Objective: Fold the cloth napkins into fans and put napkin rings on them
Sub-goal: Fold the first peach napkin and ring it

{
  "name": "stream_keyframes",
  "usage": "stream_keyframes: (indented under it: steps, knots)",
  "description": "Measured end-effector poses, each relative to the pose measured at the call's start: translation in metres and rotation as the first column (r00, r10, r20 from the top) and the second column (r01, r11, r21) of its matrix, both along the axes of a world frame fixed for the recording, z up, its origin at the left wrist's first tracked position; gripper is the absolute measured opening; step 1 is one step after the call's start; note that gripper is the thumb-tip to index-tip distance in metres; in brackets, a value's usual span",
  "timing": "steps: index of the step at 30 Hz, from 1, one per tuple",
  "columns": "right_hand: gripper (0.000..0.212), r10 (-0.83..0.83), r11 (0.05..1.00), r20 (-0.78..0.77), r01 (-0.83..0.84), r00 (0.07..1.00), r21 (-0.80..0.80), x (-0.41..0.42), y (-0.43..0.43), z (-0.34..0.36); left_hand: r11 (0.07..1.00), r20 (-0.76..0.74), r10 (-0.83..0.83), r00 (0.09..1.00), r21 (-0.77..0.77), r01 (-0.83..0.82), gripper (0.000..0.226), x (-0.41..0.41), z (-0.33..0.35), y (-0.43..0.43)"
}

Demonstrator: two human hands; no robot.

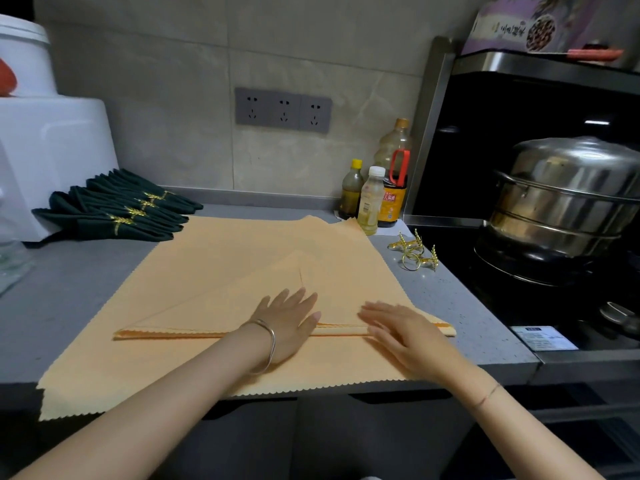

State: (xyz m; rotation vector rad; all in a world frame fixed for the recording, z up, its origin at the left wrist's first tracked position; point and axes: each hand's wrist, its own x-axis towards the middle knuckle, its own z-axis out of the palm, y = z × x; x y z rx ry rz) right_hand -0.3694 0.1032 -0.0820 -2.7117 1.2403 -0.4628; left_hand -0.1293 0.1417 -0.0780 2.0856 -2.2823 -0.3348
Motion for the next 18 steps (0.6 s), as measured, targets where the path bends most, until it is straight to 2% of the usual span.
stream_keyframes:
  steps: [5,12,16,18]
  knots:
    - [0.041,0.079,0.995,0.007,-0.079,0.997,-0.064,0.02,0.013,-0.005,0.997,0.039,-0.071,0.997,-0.01,0.071,0.056,-0.002,-0.003,0.037]
    - [0.035,0.091,0.984,-0.123,-0.108,0.988,-0.14,0.017,0.006,0.007,0.982,0.044,-0.184,0.982,-0.043,0.186,0.058,0.004,-0.01,0.048]
    - [0.037,0.024,0.988,-0.201,-0.054,0.979,-0.145,-0.014,-0.014,0.021,0.977,0.026,-0.204,0.979,-0.054,0.205,0.068,0.007,-0.013,0.049]
    - [0.033,-0.054,0.994,-0.232,0.029,0.971,-0.109,-0.033,-0.027,0.032,0.976,0.037,-0.21,0.977,-0.049,0.211,0.072,0.008,-0.013,0.049]
